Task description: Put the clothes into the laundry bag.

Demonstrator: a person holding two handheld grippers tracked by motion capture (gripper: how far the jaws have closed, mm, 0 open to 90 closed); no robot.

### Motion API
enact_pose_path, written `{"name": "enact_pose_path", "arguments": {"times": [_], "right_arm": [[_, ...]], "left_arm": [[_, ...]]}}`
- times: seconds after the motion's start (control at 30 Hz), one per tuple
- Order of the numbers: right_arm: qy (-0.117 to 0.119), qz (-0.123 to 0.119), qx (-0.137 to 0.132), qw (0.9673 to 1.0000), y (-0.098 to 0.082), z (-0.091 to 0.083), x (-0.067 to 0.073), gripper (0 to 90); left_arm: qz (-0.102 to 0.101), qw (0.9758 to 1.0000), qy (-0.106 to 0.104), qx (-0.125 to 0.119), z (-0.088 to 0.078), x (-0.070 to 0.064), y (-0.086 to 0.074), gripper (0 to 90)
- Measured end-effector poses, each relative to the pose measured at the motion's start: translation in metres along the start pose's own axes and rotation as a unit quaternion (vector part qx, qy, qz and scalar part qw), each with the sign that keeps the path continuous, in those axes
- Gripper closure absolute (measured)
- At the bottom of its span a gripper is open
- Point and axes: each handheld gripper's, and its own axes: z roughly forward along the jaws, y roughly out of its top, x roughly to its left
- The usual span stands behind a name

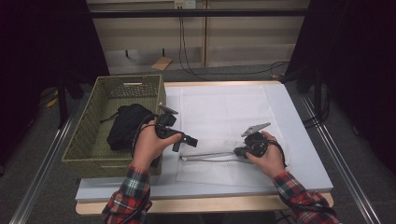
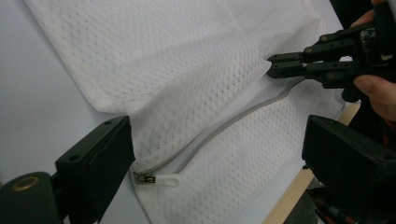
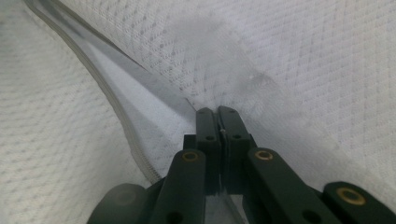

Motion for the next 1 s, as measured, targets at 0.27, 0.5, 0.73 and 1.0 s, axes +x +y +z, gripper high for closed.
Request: {"name": "enact_pose_path", "arguments": {"times": [0.27, 0.5, 0.73, 1.0], "right_arm": [[0.016, 0.014, -0.025, 0.9995, 0.019, -0.021, -0.008, 88.9], [0.011, 0.041, -0.03, 0.9987, 0.026, -0.016, -0.022, 88.9], [0.008, 0.047, -0.027, 0.9985, 0.023, -0.004, -0.028, 88.1], [-0.005, 0.039, -0.025, 0.9989, 0.023, -0.001, -0.027, 78.4]], "left_arm": [[0.002, 1.0, 0.001, -0.001, 0.0, 0.0, 0.0, 9.0], [-0.003, 1.0, -0.005, 0.0, 0.0, -0.001, 0.0, 9.0], [0.001, 1.0, -0.001, 0.003, 0.001, 0.001, 0.0, 9.0], [0.005, 1.0, -0.002, 0.007, 0.001, 0.001, 0.0, 8.9]]}}
